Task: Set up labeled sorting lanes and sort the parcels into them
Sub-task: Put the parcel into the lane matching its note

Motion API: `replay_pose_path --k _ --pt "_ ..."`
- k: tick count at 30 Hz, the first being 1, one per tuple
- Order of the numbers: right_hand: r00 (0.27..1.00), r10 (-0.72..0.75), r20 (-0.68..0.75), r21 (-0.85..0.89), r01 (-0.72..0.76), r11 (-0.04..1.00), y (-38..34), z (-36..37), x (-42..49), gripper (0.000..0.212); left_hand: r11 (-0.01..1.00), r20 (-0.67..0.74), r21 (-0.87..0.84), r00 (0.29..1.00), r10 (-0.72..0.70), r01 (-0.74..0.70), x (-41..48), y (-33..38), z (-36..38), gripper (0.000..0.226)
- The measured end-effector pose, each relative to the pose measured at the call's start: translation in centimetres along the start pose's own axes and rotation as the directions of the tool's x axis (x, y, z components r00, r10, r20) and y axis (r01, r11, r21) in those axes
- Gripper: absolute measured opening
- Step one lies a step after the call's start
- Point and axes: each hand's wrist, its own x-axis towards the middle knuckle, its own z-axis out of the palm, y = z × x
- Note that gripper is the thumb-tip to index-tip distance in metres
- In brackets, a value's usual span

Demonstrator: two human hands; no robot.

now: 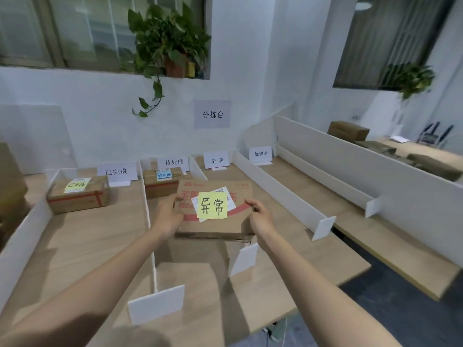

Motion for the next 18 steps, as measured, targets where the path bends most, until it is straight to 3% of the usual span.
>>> replay_pose_path --k 18 --pt "0.996 0.093 -0.011 -0.062 -0.094 0.994 0.0 -6.4 22.5 0.057 1.0 0.074 -0.017 0.997 -0.024 0.026 17.7 4.1 15.3 0.049"
